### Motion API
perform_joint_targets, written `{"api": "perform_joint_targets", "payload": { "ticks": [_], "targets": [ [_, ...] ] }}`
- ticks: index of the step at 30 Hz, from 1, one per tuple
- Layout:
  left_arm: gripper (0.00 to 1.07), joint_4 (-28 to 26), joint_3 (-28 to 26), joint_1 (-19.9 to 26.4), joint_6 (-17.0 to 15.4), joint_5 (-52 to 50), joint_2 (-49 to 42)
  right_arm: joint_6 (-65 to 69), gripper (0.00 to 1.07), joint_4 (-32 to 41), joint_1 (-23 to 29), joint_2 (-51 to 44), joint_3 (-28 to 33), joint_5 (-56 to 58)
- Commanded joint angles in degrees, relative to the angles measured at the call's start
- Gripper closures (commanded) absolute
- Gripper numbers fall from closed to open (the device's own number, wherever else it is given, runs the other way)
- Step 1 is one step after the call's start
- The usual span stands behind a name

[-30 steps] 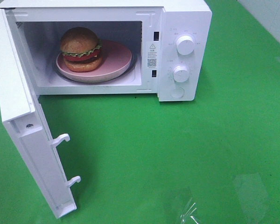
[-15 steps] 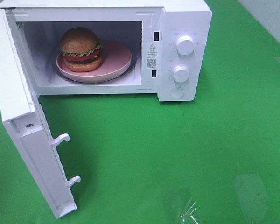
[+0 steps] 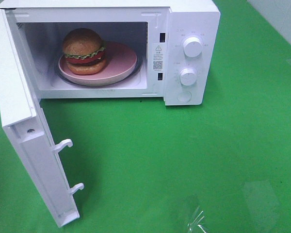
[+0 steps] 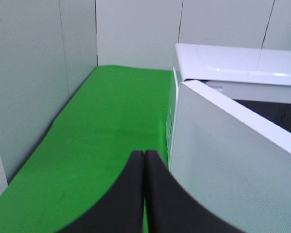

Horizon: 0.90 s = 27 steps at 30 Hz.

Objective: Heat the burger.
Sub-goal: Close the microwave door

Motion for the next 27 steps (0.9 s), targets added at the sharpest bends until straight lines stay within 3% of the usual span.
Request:
{"api": "perform_joint_targets", "payload": {
  "ticks": [1,7,9,12,14,17,19,20,21,27],
  "targets": [
    [1.07,-0.2,4.5,0.2,-0.7,-14.5,3.0,-0.1,0.38,-0.1,-0.3,-1.6,0.1,-0.4],
    [1.07,0.0,5.4,0.2,-3.8,-21.0,10.0,-0.1,0.38,-0.1,-0.3,-1.6,0.1,-0.4],
    [1.07,3.6,5.4,0.2,-4.5,-27.0,17.5,-0.1,0.38,-0.1,-0.3,-1.6,0.1,-0.4],
    [1.07,4.8,5.4,0.2,-5.0,-28.1,19.5,-0.1,0.38,-0.1,-0.3,-1.6,0.1,-0.4],
    [1.07,12.1,5.4,0.2,-8.9,-33.7,27.3,-0.1,0.38,-0.1,-0.3,-1.6,0.1,-0.4],
    [1.07,13.8,5.4,0.2,-9.7,-35.1,28.9,-0.1,0.38,-0.1,-0.3,-1.6,0.1,-0.4],
    [1.07,19.9,5.4,0.2,-15.9,-42.6,36.3,-0.1,0.38,-0.1,-0.3,-1.6,0.1,-0.4],
    [1.07,19.9,5.4,0.2,-15.9,-42.6,36.3,-0.1,0.38,-0.1,-0.3,-1.6,0.1,-0.4],
    [1.07,23.3,5.4,0.2,-18.5,-47.2,39.4,-0.1,0.38,-0.1,-0.3,-1.6,0.1,-0.4],
    [1.07,30.8,5.4,0.2,-19.7,-57.3,48.4,-0.1,0.38,-0.1,-0.3,-1.6,0.1,-0.4]
  ]
}}
